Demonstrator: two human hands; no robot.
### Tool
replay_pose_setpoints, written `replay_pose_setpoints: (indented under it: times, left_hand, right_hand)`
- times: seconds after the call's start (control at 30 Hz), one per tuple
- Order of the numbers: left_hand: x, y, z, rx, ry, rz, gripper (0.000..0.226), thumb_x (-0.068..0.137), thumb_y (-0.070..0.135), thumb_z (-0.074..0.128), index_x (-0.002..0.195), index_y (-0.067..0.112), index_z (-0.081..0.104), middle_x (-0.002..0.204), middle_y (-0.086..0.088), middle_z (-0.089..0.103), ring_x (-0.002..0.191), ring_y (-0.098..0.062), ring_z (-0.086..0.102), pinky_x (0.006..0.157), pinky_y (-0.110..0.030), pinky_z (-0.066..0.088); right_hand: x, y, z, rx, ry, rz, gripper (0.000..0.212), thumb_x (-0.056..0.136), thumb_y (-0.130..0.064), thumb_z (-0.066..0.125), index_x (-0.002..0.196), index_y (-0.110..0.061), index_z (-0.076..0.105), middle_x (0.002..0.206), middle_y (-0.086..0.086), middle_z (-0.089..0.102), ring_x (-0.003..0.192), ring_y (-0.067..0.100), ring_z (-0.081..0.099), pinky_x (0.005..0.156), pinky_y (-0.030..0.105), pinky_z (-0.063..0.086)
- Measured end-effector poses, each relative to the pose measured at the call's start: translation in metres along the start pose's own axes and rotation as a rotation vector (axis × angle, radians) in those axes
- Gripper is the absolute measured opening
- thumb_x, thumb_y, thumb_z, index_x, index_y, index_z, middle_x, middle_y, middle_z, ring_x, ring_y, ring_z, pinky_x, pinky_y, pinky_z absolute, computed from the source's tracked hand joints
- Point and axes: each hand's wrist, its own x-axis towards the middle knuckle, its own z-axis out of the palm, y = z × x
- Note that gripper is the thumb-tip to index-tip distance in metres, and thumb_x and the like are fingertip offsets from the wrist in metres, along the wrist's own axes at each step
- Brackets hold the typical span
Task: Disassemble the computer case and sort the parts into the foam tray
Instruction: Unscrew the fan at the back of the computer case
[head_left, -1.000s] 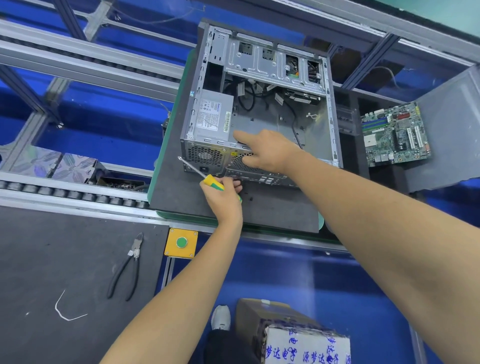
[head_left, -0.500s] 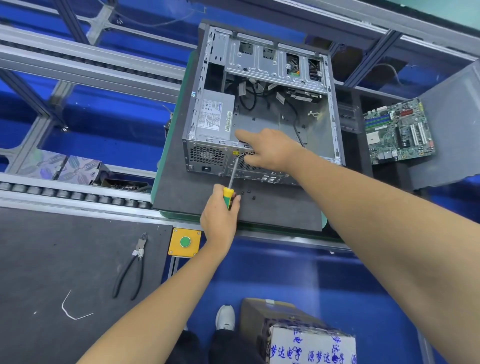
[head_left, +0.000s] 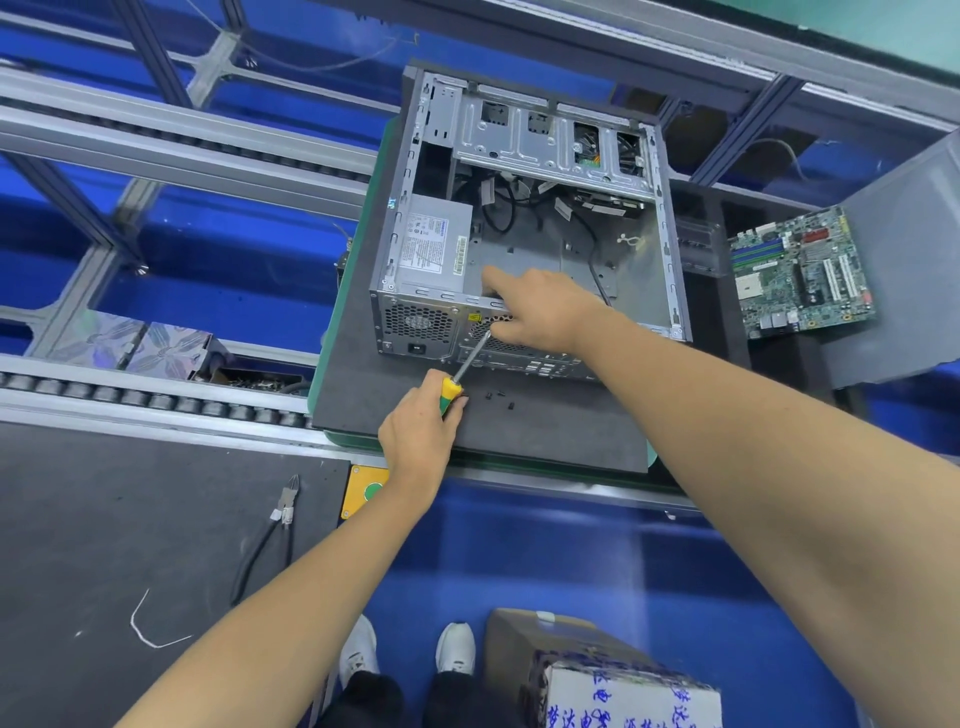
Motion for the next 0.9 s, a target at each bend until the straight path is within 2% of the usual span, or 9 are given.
replay_pose_setpoints:
  times: [0.1, 0.23, 0.37, 0.47, 0.53, 0.63, 0.7, 0.77, 0.9]
  left_hand:
    - [-0.005, 0.0, -0.005, 0.048, -0.003, 0.02, 0.027, 0.094, 0.041, 0.07, 0.091, 0.028, 0.046, 0.07, 0.005, 0.054, 0.057, -0.021, 0.051, 0.045, -0.028, 0.037]
    - [-0.011, -0.005, -0.012, 0.125, -0.064, 0.101, 0.033, 0.082, 0.024, 0.084, 0.085, 0.028, 0.051, 0.068, 0.006, 0.045, 0.053, -0.02, 0.042, 0.042, -0.023, 0.023]
    - [0.007, 0.005, -0.016, 0.2, -0.078, 0.296, 0.033, 0.069, 0.012, 0.089, 0.085, 0.023, 0.064, 0.066, 0.004, 0.053, 0.056, -0.022, 0.053, 0.039, -0.027, 0.031]
    - [0.017, 0.013, -0.009, 0.211, -0.105, 0.379, 0.029, 0.07, 0.007, 0.085, 0.086, 0.022, 0.066, 0.067, 0.002, 0.055, 0.062, -0.023, 0.056, 0.04, -0.03, 0.032]
    - [0.019, 0.013, -0.002, 0.214, -0.117, 0.406, 0.03, 0.07, 0.004, 0.084, 0.088, 0.021, 0.066, 0.07, 0.001, 0.056, 0.066, -0.023, 0.057, 0.042, -0.029, 0.031]
    - [0.021, 0.008, 0.002, 0.229, -0.123, 0.39, 0.025, 0.08, 0.013, 0.082, 0.096, 0.023, 0.066, 0.078, 0.003, 0.061, 0.076, -0.021, 0.058, 0.044, -0.03, 0.033]
    - [0.023, 0.003, 0.0, 0.242, -0.117, 0.417, 0.024, 0.084, 0.026, 0.083, 0.103, 0.024, 0.069, 0.087, 0.005, 0.067, 0.082, -0.02, 0.061, 0.045, -0.033, 0.042]
    - [0.025, -0.002, -0.005, 0.229, -0.103, 0.42, 0.029, 0.082, 0.032, 0.085, 0.106, 0.022, 0.07, 0.091, 0.005, 0.069, 0.084, -0.022, 0.063, 0.048, -0.036, 0.05]
    - [0.03, -0.017, -0.021, 0.245, -0.027, 0.373, 0.031, 0.078, 0.034, 0.085, 0.093, 0.015, 0.065, 0.085, 0.0, 0.066, 0.084, -0.029, 0.063, 0.055, -0.039, 0.052]
  right_hand:
    - [0.0, 0.001, 0.001, 0.021, 0.009, 0.005, 0.029, 0.089, -0.032, 0.056, 0.11, -0.018, 0.04, 0.067, 0.003, 0.051, 0.061, 0.019, 0.047, 0.05, 0.032, 0.03]
    - [-0.001, 0.004, 0.0, 0.096, 0.005, -0.018, 0.023, 0.089, -0.035, 0.048, 0.107, -0.024, 0.038, 0.07, -0.002, 0.05, 0.064, 0.013, 0.047, 0.051, 0.03, 0.026]
    - [-0.002, 0.004, -0.002, 0.138, -0.001, -0.029, 0.021, 0.091, -0.035, 0.044, 0.107, -0.026, 0.038, 0.071, -0.007, 0.048, 0.063, 0.008, 0.044, 0.052, 0.029, 0.022]
    - [0.0, 0.004, -0.002, 0.121, 0.0, -0.02, 0.029, 0.094, -0.034, 0.046, 0.119, -0.018, 0.045, 0.071, -0.007, 0.046, 0.063, 0.008, 0.041, 0.052, 0.03, 0.022]
    - [0.0, 0.004, -0.003, 0.111, -0.007, -0.022, 0.031, 0.096, -0.034, 0.047, 0.12, -0.015, 0.046, 0.072, -0.004, 0.049, 0.064, 0.013, 0.046, 0.052, 0.032, 0.024]
    - [0.0, 0.003, -0.002, 0.108, -0.005, -0.031, 0.034, 0.096, -0.036, 0.047, 0.12, -0.012, 0.046, 0.074, 0.0, 0.051, 0.067, 0.021, 0.049, 0.054, 0.034, 0.028]
    - [0.0, 0.003, -0.002, 0.113, 0.005, -0.035, 0.035, 0.096, -0.037, 0.047, 0.121, -0.013, 0.046, 0.073, -0.001, 0.049, 0.065, 0.017, 0.046, 0.052, 0.032, 0.026]
    - [0.0, 0.004, -0.001, 0.11, 0.008, -0.039, 0.036, 0.096, -0.039, 0.046, 0.121, -0.013, 0.047, 0.074, 0.0, 0.051, 0.067, 0.02, 0.049, 0.053, 0.033, 0.027]
    - [0.001, 0.004, 0.0, 0.113, -0.015, -0.044, 0.038, 0.097, -0.043, 0.044, 0.122, -0.013, 0.046, 0.086, 0.008, 0.059, 0.078, 0.03, 0.055, 0.063, 0.039, 0.039]
